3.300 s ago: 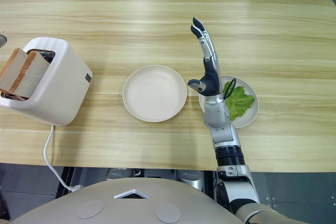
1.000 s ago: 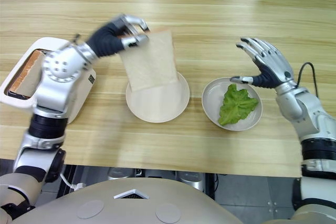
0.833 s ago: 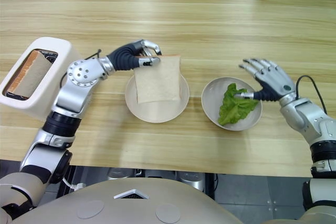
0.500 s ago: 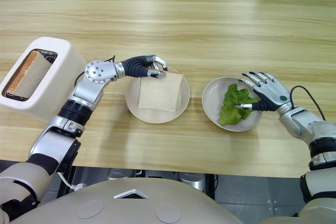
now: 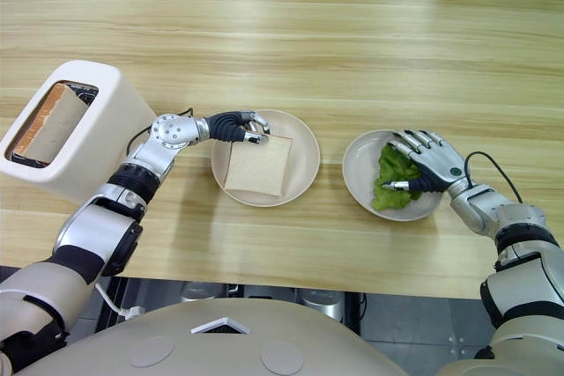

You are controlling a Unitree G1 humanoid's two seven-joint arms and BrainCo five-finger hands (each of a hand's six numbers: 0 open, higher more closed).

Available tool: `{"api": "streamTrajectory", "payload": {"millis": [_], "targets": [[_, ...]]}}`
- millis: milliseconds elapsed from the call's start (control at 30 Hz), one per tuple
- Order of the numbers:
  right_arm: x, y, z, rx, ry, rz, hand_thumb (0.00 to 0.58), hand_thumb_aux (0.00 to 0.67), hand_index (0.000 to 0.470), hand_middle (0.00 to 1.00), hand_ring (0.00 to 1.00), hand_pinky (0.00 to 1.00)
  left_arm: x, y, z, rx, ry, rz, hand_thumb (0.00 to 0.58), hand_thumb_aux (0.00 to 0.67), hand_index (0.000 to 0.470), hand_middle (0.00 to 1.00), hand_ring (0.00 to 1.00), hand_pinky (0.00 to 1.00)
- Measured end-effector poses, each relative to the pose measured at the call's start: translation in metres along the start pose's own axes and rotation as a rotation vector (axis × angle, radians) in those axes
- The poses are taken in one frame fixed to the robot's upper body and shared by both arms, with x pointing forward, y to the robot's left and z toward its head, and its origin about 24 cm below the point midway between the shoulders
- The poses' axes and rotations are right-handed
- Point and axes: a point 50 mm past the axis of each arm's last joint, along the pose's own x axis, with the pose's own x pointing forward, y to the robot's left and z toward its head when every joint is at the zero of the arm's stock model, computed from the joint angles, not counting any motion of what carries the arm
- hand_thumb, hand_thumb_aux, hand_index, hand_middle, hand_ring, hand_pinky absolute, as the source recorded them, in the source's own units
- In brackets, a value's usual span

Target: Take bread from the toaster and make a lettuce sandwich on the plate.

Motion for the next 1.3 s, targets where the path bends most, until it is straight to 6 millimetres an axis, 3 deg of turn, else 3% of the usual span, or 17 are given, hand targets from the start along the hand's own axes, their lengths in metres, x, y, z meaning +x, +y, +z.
{"api": "streamTrajectory", "payload": {"millis": [33, 67, 100, 133, 167, 200, 233, 300, 333, 567, 767, 900, 1033, 1300], "targets": [[0.0, 0.0, 0.0, -0.001, -0.002, 0.0, 0.578, 0.633, 0.435, 0.0, 0.0, 0.0, 0.0, 0.0, -0.001, 0.007, 0.007, 0.002, 0.58, 0.67, 0.46, 1.0, 1.0, 1.0], [0.001, -0.001, 0.001, 0.002, -0.005, -0.008, 0.578, 0.633, 0.435, 0.0, 0.0, 0.0, 0.0, 0.0, -0.002, 0.02, 0.016, 0.008, 0.58, 0.67, 0.46, 1.0, 1.0, 1.0], [0.001, -0.001, 0.0, 0.003, -0.004, -0.015, 0.58, 0.67, 0.46, 0.0, 0.0, 0.0, 0.0, 0.0, -0.003, 0.024, 0.024, 0.011, 0.573, 0.599, 0.411, 0.66, 0.66, 0.66], [0.002, -0.002, 0.0, 0.005, -0.002, -0.02, 0.58, 0.67, 0.46, 0.0, 0.0, 0.0, 0.0, 0.001, -0.004, 0.04, 0.034, 0.015, 0.505, 0.428, 0.294, 0.0, 0.0, 0.0], [0.002, -0.002, 0.0, 0.007, -0.001, -0.021, 0.58, 0.67, 0.46, 0.0, 0.0, 0.0, 0.0, 0.001, -0.005, 0.05, 0.042, 0.018, 0.449, 0.352, 0.242, 0.0, 0.0, 0.0], [0.002, -0.002, 0.001, 0.008, -0.001, -0.021, 0.58, 0.67, 0.46, 0.0, 0.0, 0.0, 0.0, 0.002, -0.005, 0.062, 0.049, 0.023, 0.449, 0.352, 0.242, 0.0, 0.0, 0.0], [0.002, -0.001, 0.001, 0.009, -0.003, -0.021, 0.58, 0.67, 0.46, 0.0, 0.0, 0.0, 0.0, 0.002, -0.006, 0.068, 0.061, 0.026, 0.152, 0.095, 0.065, 0.0, 0.0, 0.0], [0.002, -0.002, 0.001, 0.015, 0.001, -0.031, 0.58, 0.67, 0.46, 0.0, 0.0, 0.0, 0.0, 0.001, -0.009, 0.083, 0.079, 0.028, 0.152, 0.095, 0.065, 0.0, 0.0, 0.0], [0.002, -0.003, 0.001, 0.02, 0.003, -0.037, 0.58, 0.67, 0.46, 0.0, 0.0, 0.0, 0.0, 0.001, -0.01, 0.092, 0.087, 0.027, 0.0, 0.0, 0.0, 0.0, 0.0, 0.0], [0.005, -0.014, 0.003, 0.091, -0.01, -0.122, 0.58, 0.67, 0.46, 0.0, 0.0, 0.0, -0.01, 0.011, -0.015, 0.173, 0.147, 0.045, 0.0, 0.0, 0.0, 0.0, 0.0, 0.0], [0.011, -0.043, 0.011, 0.139, -0.108, -0.264, 0.58, 0.67, 0.46, 0.0, 0.0, 0.0, -0.017, 0.021, -0.015, 0.214, 0.158, 0.074, 0.0, 0.0, 0.0, 0.0, 0.0, 0.0], [0.021, -0.069, 0.029, 0.161, -0.218, -0.353, 0.58, 0.67, 0.46, 0.0, 0.0, 0.0, -0.019, 0.028, -0.011, 0.228, 0.143, 0.108, 0.0, 0.0, 0.0, 0.0, 0.0, 0.0], [0.033, -0.086, 0.057, 0.191, -0.337, -0.397, 0.58, 0.67, 0.46, 0.0, 0.0, 0.0, -0.022, 0.045, 0.005, 0.252, 0.079, 0.183, 0.0, 0.0, 0.0, 0.0, 0.0, 0.0], [0.062, -0.099, 0.105, 0.25, -0.49, -0.418, 0.58, 0.67, 0.46, 0.0, 0.0, 0.0, -0.033, 0.07, 0.033, 0.291, -0.028, 0.311, 0.0, 0.0, 0.0, 0.0, 0.0, 0.0]]}}
